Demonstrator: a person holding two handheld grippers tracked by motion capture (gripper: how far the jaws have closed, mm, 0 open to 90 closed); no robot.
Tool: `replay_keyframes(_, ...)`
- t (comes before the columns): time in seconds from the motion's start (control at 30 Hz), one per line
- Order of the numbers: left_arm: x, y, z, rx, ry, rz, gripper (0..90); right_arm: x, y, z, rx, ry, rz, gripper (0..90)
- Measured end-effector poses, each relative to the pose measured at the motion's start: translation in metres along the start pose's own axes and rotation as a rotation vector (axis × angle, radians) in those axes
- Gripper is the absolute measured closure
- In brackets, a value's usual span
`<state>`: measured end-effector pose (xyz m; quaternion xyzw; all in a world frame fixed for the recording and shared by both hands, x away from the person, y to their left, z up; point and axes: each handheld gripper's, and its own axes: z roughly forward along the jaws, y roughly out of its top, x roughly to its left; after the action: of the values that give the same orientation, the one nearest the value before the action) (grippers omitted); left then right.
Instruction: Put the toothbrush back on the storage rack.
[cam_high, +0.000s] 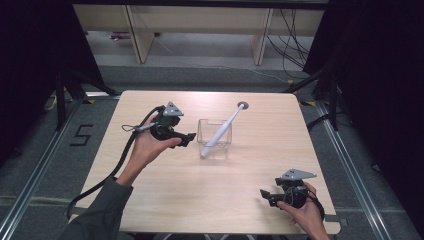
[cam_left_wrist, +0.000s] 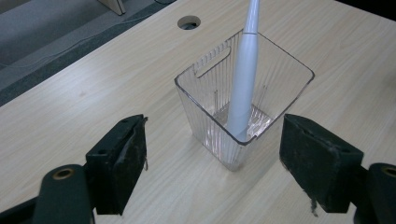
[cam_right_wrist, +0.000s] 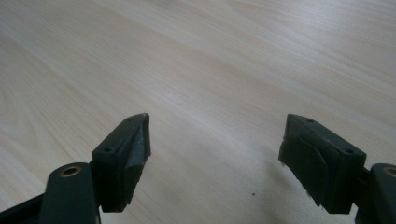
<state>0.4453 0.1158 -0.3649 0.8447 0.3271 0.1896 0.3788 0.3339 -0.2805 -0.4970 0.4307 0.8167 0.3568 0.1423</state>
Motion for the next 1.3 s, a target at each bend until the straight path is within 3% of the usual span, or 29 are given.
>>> replay_keyframes(0.13, 0.008, -0.01, -0.004, -0.005, 0.012, -0.029, 22.6, 0.0, 0.0, 0.0, 0.001, 0.0, 0.002, 24.5)
replay_keyframes(0.33, 0.012, -0.016, -0.008, 0.015, 0.021, -0.017, 22.5, 0.0, 0.0, 0.0, 0.0, 0.0, 0.002, 24.4)
replay_keyframes(0.5, 0.014, -0.021, -0.015, -0.019, 0.038, -0.038, 22.9, 0.0, 0.0, 0.0, -0.002, 0.004, 0.005, 24.4)
replay_keyframes(0.53, 0.015, -0.023, -0.017, -0.003, 0.036, -0.025, 22.8, 0.002, 0.0, 0.0, 0.004, 0.024, 0.042, 24.4)
replay_keyframes(0.6, 0.013, -0.025, -0.02, -0.008, 0.042, -0.034, 22.6, 0.0, 0.0, 0.0, 0.002, 0.001, 0.003, 24.4)
replay_keyframes(0.63, 0.013, -0.026, -0.021, -0.003, 0.037, -0.017, 22.6, 0.0, 0.0, 0.0, 0.002, 0.0, 0.002, 24.5)
replay_keyframes(0.77, 0.015, -0.034, -0.025, -0.024, 0.045, -0.048, 23.3, 0.001, 0.0, -0.001, 0.005, 0.002, 0.02, 24.4)
replay_keyframes(1.03, 0.028, -0.055, -0.027, 0.024, 0.043, -0.052, 23.2, 0.001, 0.001, -0.001, 0.004, 0.001, 0.023, 24.4)
replay_keyframes(1.3, 0.029, -0.073, -0.032, 0.013, 0.05, -0.064, 22.9, 0.001, 0.001, -0.001, 0.004, 0.003, 0.029, 24.5)
